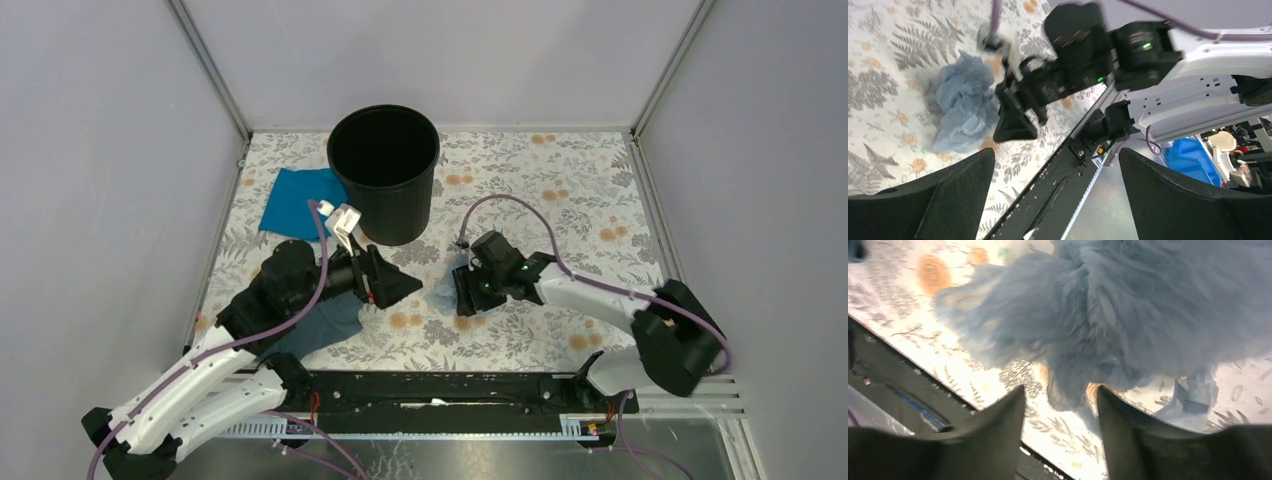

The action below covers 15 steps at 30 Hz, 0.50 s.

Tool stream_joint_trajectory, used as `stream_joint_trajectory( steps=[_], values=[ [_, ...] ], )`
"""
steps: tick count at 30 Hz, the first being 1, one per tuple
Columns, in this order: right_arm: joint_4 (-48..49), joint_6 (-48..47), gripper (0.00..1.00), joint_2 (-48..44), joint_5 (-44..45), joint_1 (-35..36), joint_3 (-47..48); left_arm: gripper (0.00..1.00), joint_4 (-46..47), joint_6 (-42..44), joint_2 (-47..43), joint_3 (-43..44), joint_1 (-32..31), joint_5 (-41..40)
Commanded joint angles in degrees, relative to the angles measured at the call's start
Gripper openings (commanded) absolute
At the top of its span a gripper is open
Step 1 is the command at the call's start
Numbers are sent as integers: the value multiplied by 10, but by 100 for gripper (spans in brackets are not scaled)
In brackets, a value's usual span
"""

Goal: Put the trash bags into the trash bin

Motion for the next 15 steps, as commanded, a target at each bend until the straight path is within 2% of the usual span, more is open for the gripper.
stream_joint_trajectory(
  steps=[1, 3, 4, 9, 12, 15],
  values=[
    [-22, 29, 73, -119, 19, -2, -1, 99, 36, -58, -8, -46, -33, -55],
    [-41, 47, 93, -163, 61, -1, -7, 99, 42, -63, 13, -60, -61, -87],
    [-50, 61, 99, -181, 89, -1, -12, 99, 44, -59, 31, -62, -79, -106],
    [-134, 198, 100, -242, 291, -2, -34, 99, 37, -22, 174, -16, -158, -208],
    [-167, 240, 100, -263, 324, -6, -39, 99, 9, 9, 271, 40, -167, -251],
    [-139, 242, 100, -282, 300, -17, -70, 99, -18, 31, 355, 89, -168, -297]
  ],
)
